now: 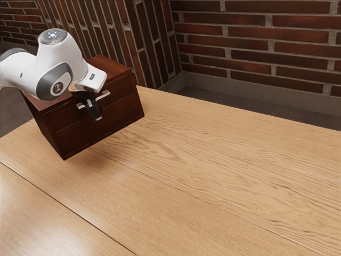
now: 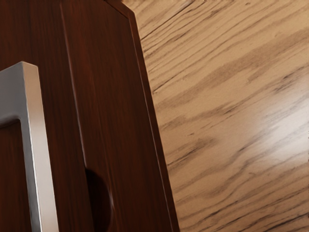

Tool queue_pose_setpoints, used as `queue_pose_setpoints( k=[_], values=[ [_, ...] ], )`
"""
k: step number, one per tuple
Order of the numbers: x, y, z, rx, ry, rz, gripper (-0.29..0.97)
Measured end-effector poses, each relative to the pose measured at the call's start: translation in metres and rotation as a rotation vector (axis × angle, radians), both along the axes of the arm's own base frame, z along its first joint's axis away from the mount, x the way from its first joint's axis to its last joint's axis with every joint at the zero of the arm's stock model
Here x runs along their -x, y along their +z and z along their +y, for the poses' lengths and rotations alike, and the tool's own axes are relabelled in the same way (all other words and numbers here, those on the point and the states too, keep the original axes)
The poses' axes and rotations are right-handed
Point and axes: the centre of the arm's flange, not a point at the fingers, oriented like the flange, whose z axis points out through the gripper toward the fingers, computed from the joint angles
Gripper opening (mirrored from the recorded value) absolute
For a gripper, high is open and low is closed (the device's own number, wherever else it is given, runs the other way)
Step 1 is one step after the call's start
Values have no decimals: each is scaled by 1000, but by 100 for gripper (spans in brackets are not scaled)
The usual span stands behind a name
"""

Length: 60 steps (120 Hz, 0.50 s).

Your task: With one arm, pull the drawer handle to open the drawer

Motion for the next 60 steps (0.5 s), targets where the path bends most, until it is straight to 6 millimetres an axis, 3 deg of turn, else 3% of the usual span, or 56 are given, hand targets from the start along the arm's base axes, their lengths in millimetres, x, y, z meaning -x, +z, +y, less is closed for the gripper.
queue_pose_setpoints(
  k=[60],
  values=[
    [6, -5, -19, -23, -22, 37, 67]
  ],
)
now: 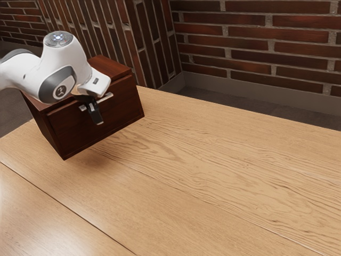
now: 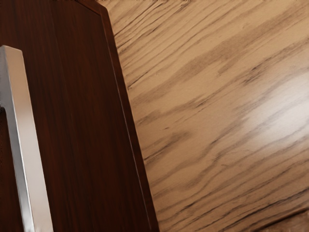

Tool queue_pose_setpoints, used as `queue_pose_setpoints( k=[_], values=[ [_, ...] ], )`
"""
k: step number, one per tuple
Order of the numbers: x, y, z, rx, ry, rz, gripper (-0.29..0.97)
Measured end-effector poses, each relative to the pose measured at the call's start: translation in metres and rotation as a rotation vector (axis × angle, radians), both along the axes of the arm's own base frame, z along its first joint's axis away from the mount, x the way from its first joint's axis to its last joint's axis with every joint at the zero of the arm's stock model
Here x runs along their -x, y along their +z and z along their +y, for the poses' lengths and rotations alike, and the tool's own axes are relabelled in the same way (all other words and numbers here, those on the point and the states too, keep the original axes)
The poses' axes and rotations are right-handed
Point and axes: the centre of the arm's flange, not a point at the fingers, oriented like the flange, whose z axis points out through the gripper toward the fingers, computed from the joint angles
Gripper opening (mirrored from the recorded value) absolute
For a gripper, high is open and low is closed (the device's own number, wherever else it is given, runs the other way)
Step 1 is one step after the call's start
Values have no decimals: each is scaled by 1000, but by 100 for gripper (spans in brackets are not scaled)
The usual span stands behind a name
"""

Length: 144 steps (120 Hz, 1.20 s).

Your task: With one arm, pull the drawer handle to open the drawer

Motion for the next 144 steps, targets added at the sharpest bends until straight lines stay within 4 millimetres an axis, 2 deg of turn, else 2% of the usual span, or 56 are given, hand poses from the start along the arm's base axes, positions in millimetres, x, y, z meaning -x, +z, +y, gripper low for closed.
queue_pose_setpoints(
  k=[7, 27, 64, 130, 144],
  values=[
    [1, -2, -4, 1, -5, 5, 69],
    [2, 3, -18, -12, -18, 5, 63],
    [3, -1, -40, -16, -37, 19, 69],
    [8, 3, -89, -37, -70, 26, 68],
    [10, 1, -87, -29, -61, 25, 69]
  ],
)
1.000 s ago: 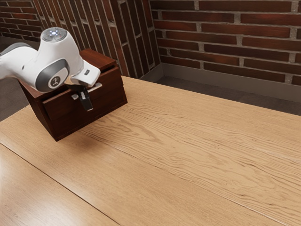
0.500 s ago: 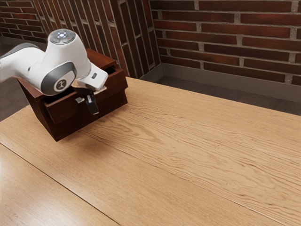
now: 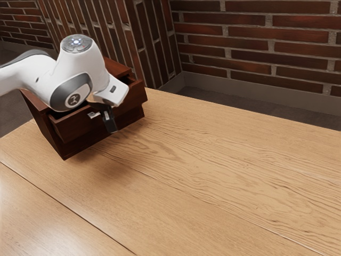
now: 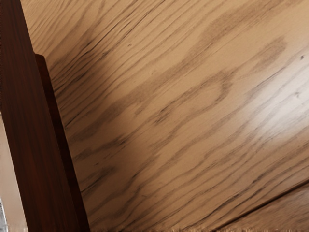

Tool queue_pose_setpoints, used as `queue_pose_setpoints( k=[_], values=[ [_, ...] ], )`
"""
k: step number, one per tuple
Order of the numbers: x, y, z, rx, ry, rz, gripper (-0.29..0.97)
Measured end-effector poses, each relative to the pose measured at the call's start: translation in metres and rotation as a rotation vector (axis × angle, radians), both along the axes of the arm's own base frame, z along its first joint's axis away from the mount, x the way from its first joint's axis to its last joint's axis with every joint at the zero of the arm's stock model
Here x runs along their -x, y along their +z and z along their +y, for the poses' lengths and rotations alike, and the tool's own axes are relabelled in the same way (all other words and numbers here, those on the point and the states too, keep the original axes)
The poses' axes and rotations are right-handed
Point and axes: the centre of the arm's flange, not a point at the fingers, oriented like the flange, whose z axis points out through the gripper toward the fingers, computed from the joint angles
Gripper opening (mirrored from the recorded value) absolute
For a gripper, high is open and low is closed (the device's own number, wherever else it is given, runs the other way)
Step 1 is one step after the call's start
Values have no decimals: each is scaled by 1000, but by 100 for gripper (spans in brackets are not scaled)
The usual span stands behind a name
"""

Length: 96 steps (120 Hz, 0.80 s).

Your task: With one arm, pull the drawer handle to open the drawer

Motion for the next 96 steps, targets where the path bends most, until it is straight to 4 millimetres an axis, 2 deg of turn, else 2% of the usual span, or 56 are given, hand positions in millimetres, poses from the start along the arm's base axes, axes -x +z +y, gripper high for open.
queue_pose_setpoints(
  k=[13, 25, 69, 96],
  values=[
    [9, 14, 13, 13, 19, -32, 68],
    [13, 17, 23, 20, 31, -43, 68],
    [13, -4, 30, 53, 30, -27, 68],
    [10, -11, 21, 52, 13, -23, 68]
  ],
)
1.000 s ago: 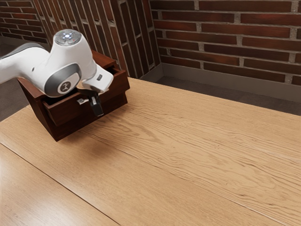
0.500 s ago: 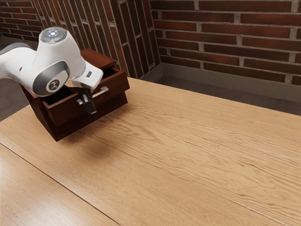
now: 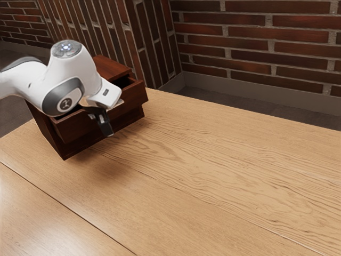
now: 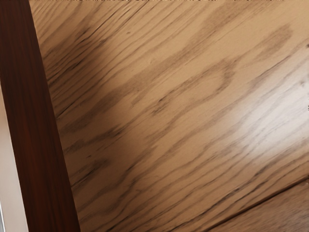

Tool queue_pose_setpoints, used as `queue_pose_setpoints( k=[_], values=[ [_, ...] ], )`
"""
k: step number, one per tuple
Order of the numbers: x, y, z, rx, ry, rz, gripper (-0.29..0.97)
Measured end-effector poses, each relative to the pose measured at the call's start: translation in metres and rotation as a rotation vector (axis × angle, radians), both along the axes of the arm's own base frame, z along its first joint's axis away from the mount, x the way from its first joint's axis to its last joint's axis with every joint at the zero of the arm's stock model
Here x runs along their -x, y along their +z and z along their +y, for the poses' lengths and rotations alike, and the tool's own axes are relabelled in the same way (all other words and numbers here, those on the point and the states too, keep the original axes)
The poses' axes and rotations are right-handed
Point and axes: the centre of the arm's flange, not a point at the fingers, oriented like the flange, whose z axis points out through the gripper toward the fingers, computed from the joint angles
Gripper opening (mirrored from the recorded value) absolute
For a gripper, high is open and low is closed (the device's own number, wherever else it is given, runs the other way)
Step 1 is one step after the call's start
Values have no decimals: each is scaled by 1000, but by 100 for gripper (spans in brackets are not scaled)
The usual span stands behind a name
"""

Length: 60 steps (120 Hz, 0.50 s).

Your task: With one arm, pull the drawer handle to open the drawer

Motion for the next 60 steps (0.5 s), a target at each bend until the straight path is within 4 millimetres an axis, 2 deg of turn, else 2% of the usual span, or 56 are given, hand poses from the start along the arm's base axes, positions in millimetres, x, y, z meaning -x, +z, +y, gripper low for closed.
queue_pose_setpoints(
  k=[28, 51, 60],
  values=[
    [0, 0, -16, -15, -15, 5, 67],
    [1, -1, -39, -29, -39, 16, 68],
    [7, 2, -46, -32, -47, 16, 63]
  ],
)
